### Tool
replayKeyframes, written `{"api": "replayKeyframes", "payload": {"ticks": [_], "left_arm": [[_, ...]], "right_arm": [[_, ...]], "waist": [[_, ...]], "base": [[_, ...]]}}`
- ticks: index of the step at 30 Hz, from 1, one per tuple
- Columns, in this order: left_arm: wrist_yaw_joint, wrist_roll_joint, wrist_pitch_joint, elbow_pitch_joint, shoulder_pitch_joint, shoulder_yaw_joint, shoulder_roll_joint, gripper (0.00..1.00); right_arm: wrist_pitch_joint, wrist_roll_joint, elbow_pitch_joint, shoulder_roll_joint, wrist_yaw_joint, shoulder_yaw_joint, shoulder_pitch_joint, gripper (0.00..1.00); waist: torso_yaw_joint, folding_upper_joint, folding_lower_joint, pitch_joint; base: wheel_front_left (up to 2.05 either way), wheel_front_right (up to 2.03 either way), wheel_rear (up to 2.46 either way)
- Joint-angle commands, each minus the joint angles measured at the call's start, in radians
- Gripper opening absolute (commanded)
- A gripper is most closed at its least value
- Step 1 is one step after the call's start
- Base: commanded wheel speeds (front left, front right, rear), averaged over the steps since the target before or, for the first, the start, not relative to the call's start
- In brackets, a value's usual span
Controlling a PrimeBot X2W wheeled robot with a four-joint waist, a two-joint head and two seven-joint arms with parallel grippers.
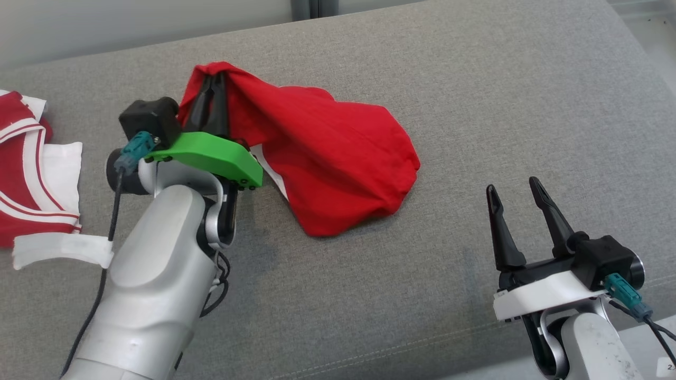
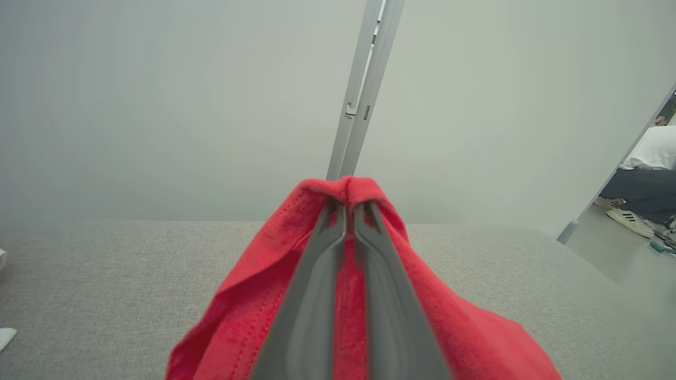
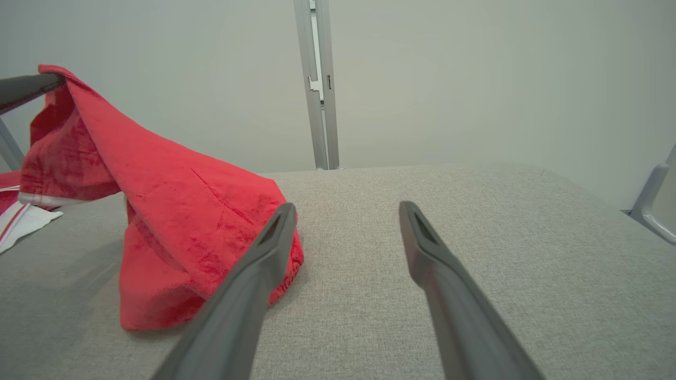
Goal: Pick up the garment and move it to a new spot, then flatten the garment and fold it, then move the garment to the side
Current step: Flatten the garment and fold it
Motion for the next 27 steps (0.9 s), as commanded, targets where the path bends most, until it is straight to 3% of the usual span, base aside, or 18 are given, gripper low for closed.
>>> {"api": "replayKeyframes", "payload": {"ticks": [1,10,15,19,27], "left_arm": [[0.017,0.031,-0.003,-0.026,0.006,0.035,0.016,0.0],[0.065,0.2,-0.003,-0.203,-0.022,0.17,0.033,0.0],[0.053,0.29,-0.002,-0.245,-0.017,0.129,0.014,0.0],[0.004,0.308,0.0,-0.167,-0.006,0.039,-0.027,0.0],[-0.063,0.236,0.004,0.089,0.013,-0.103,-0.073,0.0]], "right_arm": [[-0.004,-0.001,0.001,-0.003,0.0,-0.001,-0.004,1.0],[-0.004,-0.003,0.003,-0.003,0.0,0.001,-0.005,1.0],[-0.004,-0.001,0.003,-0.004,0.0,0.007,-0.005,1.0],[-0.004,0.007,0.008,-0.004,0.0,0.021,-0.01,1.0],[-0.004,0.023,0.012,-0.003,0.0,0.025,-0.02,1.0]], "waist": [[0.0,-0.0001,0.0,0.0],[0.001,-0.0001,0.0,-0.003],[-0.007,-0.0001,0.0,-0.001],[-0.031,-0.0001,0.0,0.006],[-0.096,-0.0001,0.0,0.038]], "base": [[0.0,0.0,0.0],[0.0,0.0,0.0],[0.0,0.0,0.0],[0.0,0.0,0.0],[0.0,0.0,0.0]]}}
